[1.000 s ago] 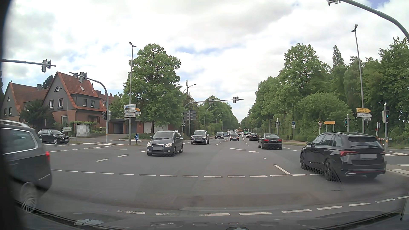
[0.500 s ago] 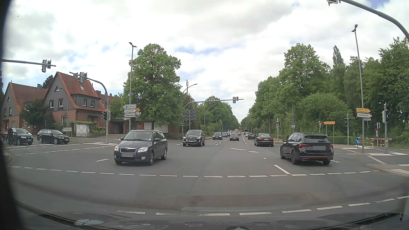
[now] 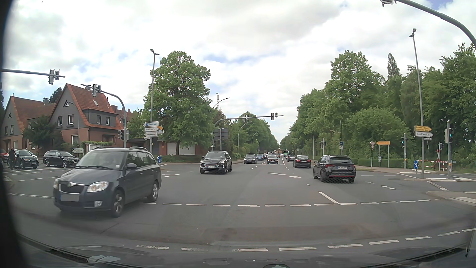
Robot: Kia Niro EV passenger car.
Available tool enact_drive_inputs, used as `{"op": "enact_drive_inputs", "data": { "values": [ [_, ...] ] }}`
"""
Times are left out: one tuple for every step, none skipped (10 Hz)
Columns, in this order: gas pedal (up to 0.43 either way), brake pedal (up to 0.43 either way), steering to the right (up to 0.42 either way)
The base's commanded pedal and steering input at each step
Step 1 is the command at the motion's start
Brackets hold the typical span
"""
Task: Follow the waypoints while adhering to traffic rules and regulations
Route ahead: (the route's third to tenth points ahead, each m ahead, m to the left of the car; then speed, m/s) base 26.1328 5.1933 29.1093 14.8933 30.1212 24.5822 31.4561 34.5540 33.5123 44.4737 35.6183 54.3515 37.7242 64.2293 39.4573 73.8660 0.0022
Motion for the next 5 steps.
{"op": "enact_drive_inputs", "data": {
  "values": [
    [0.000,0.000,0.008],
    [0.000,0.000,0.008],
    [0.000,0.000,0.008],
    [0.000,0.000,0.008],
    [0.000,0.000,0.008]
  ]
}}
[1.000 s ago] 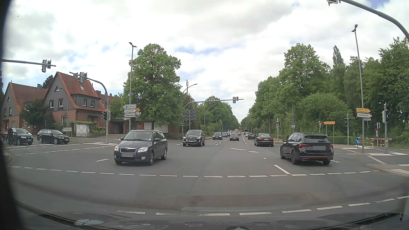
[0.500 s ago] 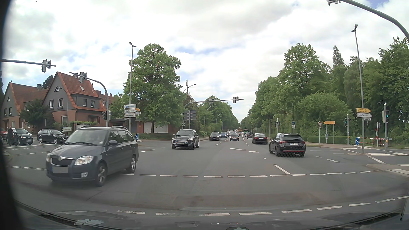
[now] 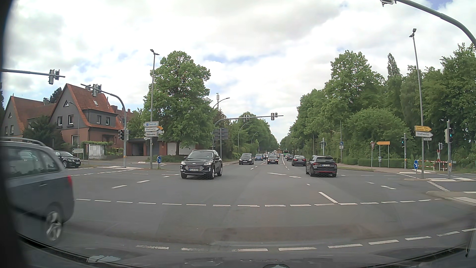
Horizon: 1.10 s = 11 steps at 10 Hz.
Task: Follow the waypoints while adhering to traffic rules and regulations
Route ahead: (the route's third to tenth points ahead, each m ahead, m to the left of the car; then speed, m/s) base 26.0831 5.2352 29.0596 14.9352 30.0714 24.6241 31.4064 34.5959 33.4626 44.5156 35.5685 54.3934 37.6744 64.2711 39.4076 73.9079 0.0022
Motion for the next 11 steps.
{"op": "enact_drive_inputs", "data": {
  "values": [
    [0.000,0.000,0.008],
    [0.000,0.000,0.008],
    [0.000,0.000,0.008],
    [0.000,0.000,0.008],
    [0.000,0.000,0.008],
    [0.000,0.000,0.008],
    [0.000,0.000,0.008],
    [0.000,0.000,0.008],
    [0.000,0.000,0.008],
    [0.000,0.000,0.008],
    [0.000,0.000,0.008]
  ]
}}
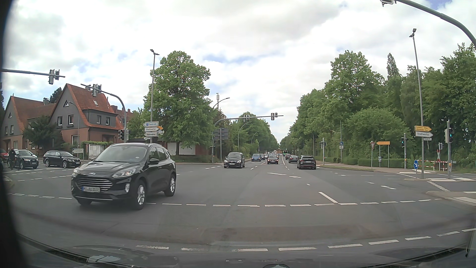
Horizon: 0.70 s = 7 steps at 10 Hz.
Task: Follow the waypoints while adhering to traffic rules and regulations
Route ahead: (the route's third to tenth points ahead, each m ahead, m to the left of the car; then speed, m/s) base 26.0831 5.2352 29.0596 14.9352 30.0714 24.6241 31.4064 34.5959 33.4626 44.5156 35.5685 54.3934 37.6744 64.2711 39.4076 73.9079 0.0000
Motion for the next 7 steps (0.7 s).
{"op": "enact_drive_inputs", "data": {
  "values": [
    [0.000,0.000,0.008],
    [0.000,0.000,0.008],
    [0.000,0.000,0.008],
    [0.000,0.000,0.008],
    [0.000,0.000,0.008],
    [0.000,0.000,0.008],
    [0.000,0.000,0.008]
  ]
}}
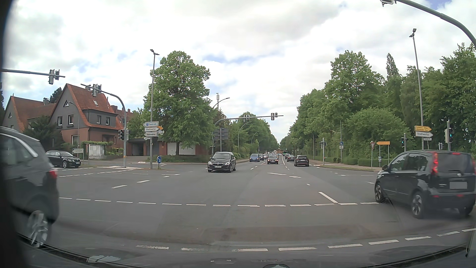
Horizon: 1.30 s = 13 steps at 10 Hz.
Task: Follow the waypoints while adhering to traffic rules and regulations
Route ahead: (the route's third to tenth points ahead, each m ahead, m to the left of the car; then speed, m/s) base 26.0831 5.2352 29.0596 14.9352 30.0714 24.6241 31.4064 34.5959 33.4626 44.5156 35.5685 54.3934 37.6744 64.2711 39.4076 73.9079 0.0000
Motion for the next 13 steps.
{"op": "enact_drive_inputs", "data": {
  "values": [
    [0.000,0.000,0.008],
    [0.000,0.000,0.008],
    [0.000,0.000,0.008],
    [0.000,0.000,0.008],
    [0.000,0.000,0.008],
    [0.000,0.000,0.008],
    [0.000,0.000,0.008],
    [0.000,0.000,0.008],
    [0.000,0.000,0.008],
    [0.087,0.000,0.008],
    [0.220,0.000,0.008],
    [0.248,0.000,0.008],
    [0.280,0.000,0.008]
  ]
}}
